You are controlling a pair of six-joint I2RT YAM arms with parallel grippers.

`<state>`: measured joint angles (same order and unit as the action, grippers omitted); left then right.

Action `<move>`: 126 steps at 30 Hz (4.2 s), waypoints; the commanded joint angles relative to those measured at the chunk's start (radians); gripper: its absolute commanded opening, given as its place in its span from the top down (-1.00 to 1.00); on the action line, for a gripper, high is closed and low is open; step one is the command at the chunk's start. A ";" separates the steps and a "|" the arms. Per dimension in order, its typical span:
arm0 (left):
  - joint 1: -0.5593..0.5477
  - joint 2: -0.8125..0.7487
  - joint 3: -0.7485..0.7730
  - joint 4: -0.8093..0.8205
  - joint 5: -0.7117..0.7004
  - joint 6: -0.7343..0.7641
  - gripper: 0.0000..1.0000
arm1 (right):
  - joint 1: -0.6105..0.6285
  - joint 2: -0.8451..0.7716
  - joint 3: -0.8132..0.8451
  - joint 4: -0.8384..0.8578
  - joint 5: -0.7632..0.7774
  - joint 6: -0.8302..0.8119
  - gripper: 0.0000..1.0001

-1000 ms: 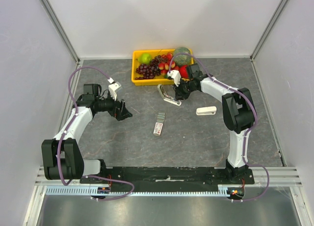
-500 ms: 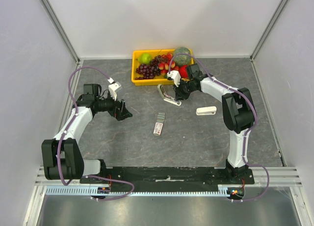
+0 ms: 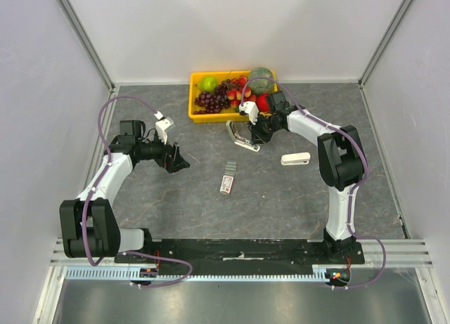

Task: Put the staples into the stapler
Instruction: Install the staple into the stapler, then move the stapler to the center of the board.

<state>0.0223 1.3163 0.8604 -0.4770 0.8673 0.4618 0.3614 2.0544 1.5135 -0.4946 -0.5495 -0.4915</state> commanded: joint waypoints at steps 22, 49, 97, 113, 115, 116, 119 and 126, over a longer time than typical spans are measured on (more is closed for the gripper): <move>0.004 0.000 -0.003 0.023 0.024 0.012 -0.99 | -0.004 0.003 0.043 -0.019 -0.033 -0.018 0.48; 0.004 0.000 -0.006 0.023 0.022 0.012 -0.99 | -0.004 -0.043 0.051 -0.010 -0.033 -0.009 0.37; 0.001 0.106 0.017 0.301 0.208 -0.121 -0.99 | -0.001 -0.165 -0.314 0.410 -0.001 -0.018 0.08; -0.007 0.132 0.029 0.359 0.226 -0.146 -0.99 | 0.043 -0.096 -0.219 0.291 0.083 -0.064 0.34; -0.009 0.141 0.040 0.364 0.233 -0.147 -0.99 | 0.045 -0.094 -0.213 0.271 0.089 -0.074 0.37; -0.010 0.146 0.043 0.365 0.237 -0.149 -0.99 | 0.044 -0.088 -0.211 0.263 0.092 -0.076 0.37; -0.009 0.155 0.051 0.373 0.248 -0.161 -0.98 | 0.045 -0.088 -0.211 0.245 0.102 -0.090 0.41; -0.012 0.167 0.046 0.426 0.262 -0.163 -0.91 | 0.048 -0.100 -0.208 0.177 0.079 -0.168 0.99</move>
<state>0.0139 1.4693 0.8833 -0.1200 1.0821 0.3248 0.4023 1.9617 1.2819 -0.2348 -0.4545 -0.5896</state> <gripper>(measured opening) 0.960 0.081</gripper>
